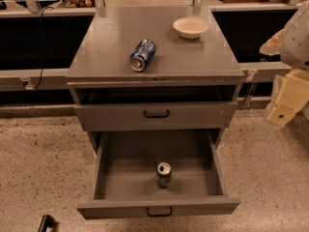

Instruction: Pick green can from middle drawer and place on counter

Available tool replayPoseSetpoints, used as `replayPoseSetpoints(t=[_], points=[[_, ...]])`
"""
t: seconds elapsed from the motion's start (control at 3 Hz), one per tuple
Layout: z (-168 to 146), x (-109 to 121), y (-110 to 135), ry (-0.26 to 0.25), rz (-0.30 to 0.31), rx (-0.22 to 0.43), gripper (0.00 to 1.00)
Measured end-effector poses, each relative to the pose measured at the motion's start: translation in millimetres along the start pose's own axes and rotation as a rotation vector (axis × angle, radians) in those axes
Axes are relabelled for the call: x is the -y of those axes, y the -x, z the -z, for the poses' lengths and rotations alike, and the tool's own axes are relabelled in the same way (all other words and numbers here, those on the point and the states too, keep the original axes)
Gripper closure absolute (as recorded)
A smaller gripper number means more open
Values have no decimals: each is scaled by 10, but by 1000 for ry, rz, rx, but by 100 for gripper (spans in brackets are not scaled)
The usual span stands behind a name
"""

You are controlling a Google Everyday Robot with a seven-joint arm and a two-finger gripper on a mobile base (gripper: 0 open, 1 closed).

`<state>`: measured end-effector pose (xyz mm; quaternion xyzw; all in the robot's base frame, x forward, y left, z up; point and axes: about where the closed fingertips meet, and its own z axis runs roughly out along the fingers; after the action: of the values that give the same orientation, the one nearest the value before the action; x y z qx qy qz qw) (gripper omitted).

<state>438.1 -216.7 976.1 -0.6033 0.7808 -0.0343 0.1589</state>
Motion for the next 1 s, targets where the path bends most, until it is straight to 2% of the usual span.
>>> replayPoseSetpoints(t=[0.33, 0.67, 1.0], points=[[0, 0, 0, 0, 0, 0, 0], [-302, -37, 109, 11, 1, 69, 0], [-932, -452, 385, 91, 51, 235, 0]])
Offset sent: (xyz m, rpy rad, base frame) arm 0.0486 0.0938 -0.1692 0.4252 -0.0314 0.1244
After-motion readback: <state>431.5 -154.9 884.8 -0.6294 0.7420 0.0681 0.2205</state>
